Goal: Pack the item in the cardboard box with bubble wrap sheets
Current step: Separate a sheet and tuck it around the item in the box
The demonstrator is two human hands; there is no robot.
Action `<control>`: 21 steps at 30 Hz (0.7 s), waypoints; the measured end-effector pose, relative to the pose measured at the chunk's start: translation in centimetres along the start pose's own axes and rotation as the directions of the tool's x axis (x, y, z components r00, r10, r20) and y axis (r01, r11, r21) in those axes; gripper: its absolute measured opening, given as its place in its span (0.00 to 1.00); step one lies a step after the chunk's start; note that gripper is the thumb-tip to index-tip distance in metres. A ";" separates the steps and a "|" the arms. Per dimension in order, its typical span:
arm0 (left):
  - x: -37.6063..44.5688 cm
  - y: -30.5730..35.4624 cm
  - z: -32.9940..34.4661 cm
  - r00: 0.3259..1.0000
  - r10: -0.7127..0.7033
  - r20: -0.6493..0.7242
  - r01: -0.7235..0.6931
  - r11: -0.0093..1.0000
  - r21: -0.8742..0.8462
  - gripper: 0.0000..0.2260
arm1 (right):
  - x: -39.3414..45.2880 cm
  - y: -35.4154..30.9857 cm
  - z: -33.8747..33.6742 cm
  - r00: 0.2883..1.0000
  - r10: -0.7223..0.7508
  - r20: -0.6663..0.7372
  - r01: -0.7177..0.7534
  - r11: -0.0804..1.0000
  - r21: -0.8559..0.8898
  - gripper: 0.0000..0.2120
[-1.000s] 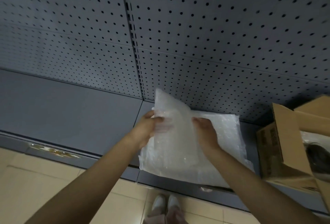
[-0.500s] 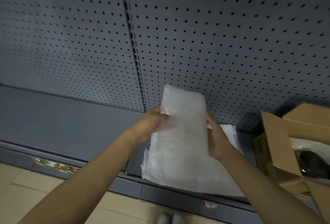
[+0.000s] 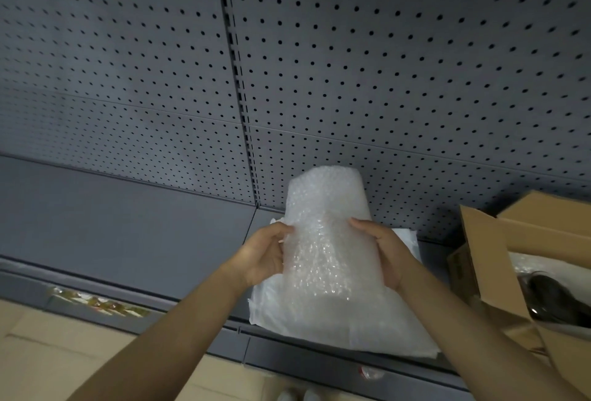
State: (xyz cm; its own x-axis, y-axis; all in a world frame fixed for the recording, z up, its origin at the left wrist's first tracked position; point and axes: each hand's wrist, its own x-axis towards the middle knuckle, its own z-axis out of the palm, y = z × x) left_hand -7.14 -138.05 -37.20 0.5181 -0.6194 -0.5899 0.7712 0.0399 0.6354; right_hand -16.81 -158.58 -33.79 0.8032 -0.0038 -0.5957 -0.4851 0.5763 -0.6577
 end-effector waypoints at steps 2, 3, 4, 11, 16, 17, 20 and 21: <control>0.0 -0.2 0.4 0.998 -0.013 0.064 0.016 0.999 -0.040 0.10 | -0.1 0.1 -0.1 1.000 0.013 -0.003 -0.013 1.000 0.026 0.16; 0.0 -0.2 0.6 0.996 -0.013 0.083 0.015 1.000 -0.022 0.11 | 0.0 0.1 -0.4 1.000 0.015 -0.016 -0.015 0.999 0.036 0.18; 0.0 -0.2 0.7 0.995 -0.011 0.095 0.010 1.000 0.004 0.12 | -0.1 0.1 -0.6 1.000 0.015 -0.028 -0.014 0.999 0.045 0.20; -0.2 0.9 0.6 0.983 0.071 0.171 -0.052 0.993 -0.108 0.20 | -0.3 -0.2 -1.9 0.990 -0.109 -0.085 0.111 0.994 0.020 0.08; -0.3 1.5 1.4 0.964 0.152 0.216 -0.145 0.988 -0.051 0.22 | -0.3 0.2 -2.3 0.964 -0.198 -0.179 0.197 0.980 -0.020 0.14; -0.2 1.5 1.5 0.966 0.185 0.183 -0.183 0.983 -0.028 0.23 | -0.1 0.3 -2.5 0.951 -0.235 -0.200 0.230 0.972 -0.052 0.18; 0.0 1.4 1.1 0.962 0.256 0.091 -0.266 0.956 0.125 0.33 | -0.1 0.3 -2.7 0.914 -0.310 -0.261 0.288 0.950 -0.119 0.25; 0.0 1.4 0.8 0.956 0.278 0.096 -0.293 0.928 0.229 0.34 | -0.1 0.3 -2.8 0.910 -0.323 -0.259 0.295 0.945 -0.140 0.25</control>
State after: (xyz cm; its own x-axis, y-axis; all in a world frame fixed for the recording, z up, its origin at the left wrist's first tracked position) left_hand -6.35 -138.65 -35.94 0.6742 -0.6562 -0.3390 0.4791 0.0393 0.8769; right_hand -18.02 -160.68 -35.15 0.7979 -0.4014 -0.4497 -0.2698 0.4293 -0.8619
